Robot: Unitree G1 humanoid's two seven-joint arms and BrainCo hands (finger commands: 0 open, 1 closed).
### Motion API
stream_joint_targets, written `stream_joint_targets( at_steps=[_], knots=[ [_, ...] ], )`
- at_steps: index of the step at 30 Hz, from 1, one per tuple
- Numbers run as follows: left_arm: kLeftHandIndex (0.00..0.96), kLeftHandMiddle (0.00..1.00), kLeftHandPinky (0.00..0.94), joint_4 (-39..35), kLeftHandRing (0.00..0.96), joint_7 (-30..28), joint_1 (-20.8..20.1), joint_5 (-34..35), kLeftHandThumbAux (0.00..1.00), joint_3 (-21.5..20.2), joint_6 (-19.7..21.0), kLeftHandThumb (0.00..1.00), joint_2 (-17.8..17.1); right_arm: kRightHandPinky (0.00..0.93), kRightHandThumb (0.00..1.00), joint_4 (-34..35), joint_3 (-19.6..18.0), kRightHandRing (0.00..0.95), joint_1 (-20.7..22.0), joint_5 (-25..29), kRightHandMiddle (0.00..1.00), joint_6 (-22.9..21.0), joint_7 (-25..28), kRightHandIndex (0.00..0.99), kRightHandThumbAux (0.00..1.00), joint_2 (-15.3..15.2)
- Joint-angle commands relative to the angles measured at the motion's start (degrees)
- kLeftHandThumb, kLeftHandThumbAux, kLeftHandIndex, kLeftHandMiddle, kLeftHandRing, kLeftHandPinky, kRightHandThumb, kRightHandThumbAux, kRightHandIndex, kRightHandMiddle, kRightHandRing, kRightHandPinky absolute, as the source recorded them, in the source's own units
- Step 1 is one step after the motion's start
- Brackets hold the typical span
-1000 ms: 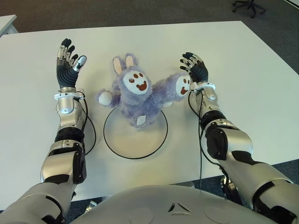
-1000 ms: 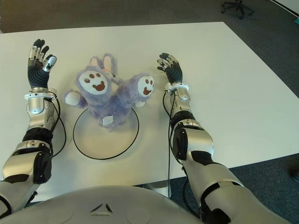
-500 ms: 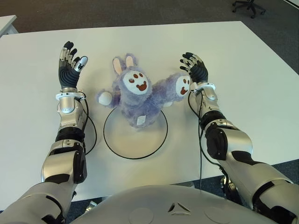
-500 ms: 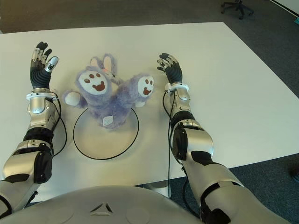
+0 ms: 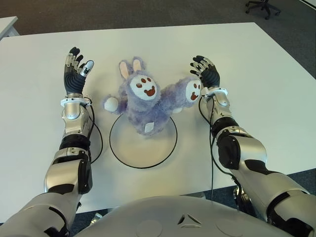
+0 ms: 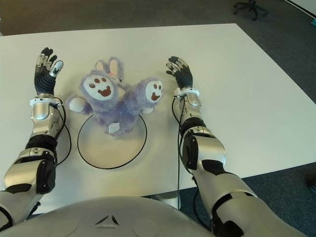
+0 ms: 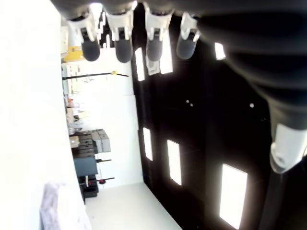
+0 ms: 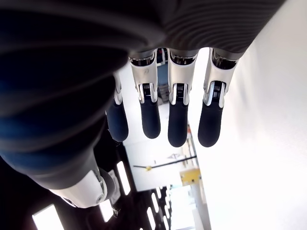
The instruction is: Put the doll into the plate.
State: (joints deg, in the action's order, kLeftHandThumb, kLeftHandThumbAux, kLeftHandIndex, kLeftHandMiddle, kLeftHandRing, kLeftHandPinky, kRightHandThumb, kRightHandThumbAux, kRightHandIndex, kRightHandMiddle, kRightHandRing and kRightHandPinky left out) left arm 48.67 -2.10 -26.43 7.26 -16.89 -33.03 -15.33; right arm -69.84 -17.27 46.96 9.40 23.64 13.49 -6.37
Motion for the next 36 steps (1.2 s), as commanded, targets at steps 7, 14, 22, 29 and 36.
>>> stream_joint_targets(
  at_steps=[7,14,22,29,36],
  knots=[
    [0.049,0.069,0.089,1.1,0.072,0.1,4.0,-0.8,0.534,1.5,2.4,0.000,2.6,0.316,0.466,-2.0,-0.1,0.250,-3.8,0.2,0.221,-1.4,-0.1,0.232,0.750,1.2],
    [0.045,0.071,0.083,0.5,0.073,-0.3,4.7,-0.6,0.531,1.8,2.9,0.000,3.0,0.317,0.477,-2.0,-0.2,0.253,-3.9,0.3,0.227,-1.5,0.0,0.235,0.753,1.2],
    [0.038,0.086,0.088,1.2,0.083,-0.8,4.9,0.5,0.542,1.6,3.9,0.000,3.7,0.309,0.497,-2.0,-0.1,0.247,-4.0,0.2,0.225,-1.5,0.0,0.237,0.751,1.3],
    [0.031,0.096,0.087,2.1,0.093,-0.8,5.0,0.3,0.526,2.1,5.0,0.000,3.7,0.299,0.517,-2.0,-0.1,0.248,-4.0,0.3,0.231,-1.7,0.4,0.236,0.757,1.5],
    [0.034,0.105,0.097,3.6,0.102,-1.0,4.8,0.2,0.509,2.6,6.0,0.000,3.5,0.308,0.536,-2.1,-0.2,0.253,-4.0,0.4,0.244,-1.6,0.6,0.235,0.775,1.8]
  ],
)
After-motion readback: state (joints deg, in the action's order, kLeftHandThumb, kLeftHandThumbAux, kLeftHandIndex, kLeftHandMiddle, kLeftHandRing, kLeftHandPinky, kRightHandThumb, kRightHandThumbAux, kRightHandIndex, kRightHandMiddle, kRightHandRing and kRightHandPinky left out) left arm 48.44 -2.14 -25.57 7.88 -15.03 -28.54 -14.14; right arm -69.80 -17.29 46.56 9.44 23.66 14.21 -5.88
